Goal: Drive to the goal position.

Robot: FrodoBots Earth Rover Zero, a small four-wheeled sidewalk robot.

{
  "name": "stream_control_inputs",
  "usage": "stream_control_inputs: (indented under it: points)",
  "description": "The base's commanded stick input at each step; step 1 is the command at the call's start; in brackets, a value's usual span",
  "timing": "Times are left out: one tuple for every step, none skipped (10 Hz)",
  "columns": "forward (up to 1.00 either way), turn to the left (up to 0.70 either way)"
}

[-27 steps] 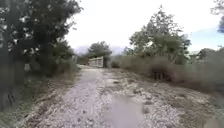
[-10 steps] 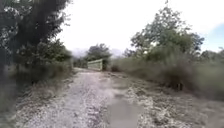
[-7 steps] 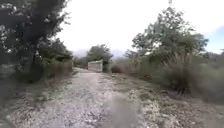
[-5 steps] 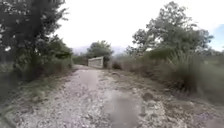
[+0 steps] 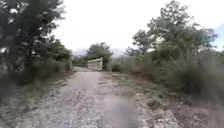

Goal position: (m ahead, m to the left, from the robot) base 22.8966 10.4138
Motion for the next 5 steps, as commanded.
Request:
stream_control_inputs:
  points:
    - [0.50, 0.00]
    - [0.50, 0.00]
    - [0.50, 0.00]
    - [0.50, 0.17]
    - [0.50, 0.50]
